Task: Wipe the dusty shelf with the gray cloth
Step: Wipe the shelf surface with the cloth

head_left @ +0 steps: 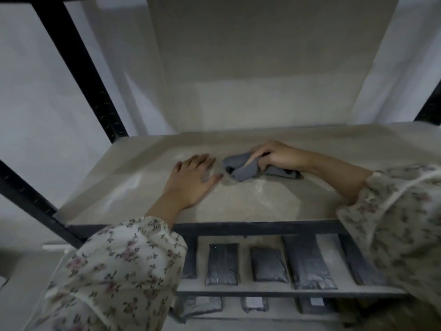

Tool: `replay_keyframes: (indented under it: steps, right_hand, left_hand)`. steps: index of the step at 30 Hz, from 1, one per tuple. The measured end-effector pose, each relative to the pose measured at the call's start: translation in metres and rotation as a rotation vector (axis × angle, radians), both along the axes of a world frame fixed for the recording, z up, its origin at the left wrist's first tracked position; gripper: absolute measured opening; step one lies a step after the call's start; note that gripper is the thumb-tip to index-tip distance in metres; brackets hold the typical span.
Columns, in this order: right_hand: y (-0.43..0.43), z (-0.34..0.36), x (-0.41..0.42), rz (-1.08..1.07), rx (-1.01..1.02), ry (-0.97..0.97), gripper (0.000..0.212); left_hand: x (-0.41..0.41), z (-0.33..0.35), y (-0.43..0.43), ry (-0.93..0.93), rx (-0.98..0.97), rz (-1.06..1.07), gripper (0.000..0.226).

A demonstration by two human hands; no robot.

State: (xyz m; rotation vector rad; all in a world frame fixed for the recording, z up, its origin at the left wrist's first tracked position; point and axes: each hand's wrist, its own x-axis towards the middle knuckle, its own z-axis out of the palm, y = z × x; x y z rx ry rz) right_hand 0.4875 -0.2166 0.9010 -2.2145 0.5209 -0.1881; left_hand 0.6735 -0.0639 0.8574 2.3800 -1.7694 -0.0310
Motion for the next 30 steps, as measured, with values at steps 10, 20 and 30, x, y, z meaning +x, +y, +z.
replay_keyframes:
  steps: [10,20,30]
  right_hand:
    - [-0.057,-0.015,0.067,-0.365,-0.255,0.057,0.038]
    - [-0.002,-0.019,0.035,-0.296,-0.212,-0.034,0.041]
    - [0.067,-0.018,-0.008,-0.176,-0.225,-0.064,0.034]
  left_hand:
    - [0.001,-0.001,0.004,0.008,0.005,-0.001,0.062]
    - [-0.007,-0.001,0.013,-0.030,0.030,-0.064,0.061]
    - [-0.015,0.000,0.046,-0.028,0.017,-0.119,0.057]
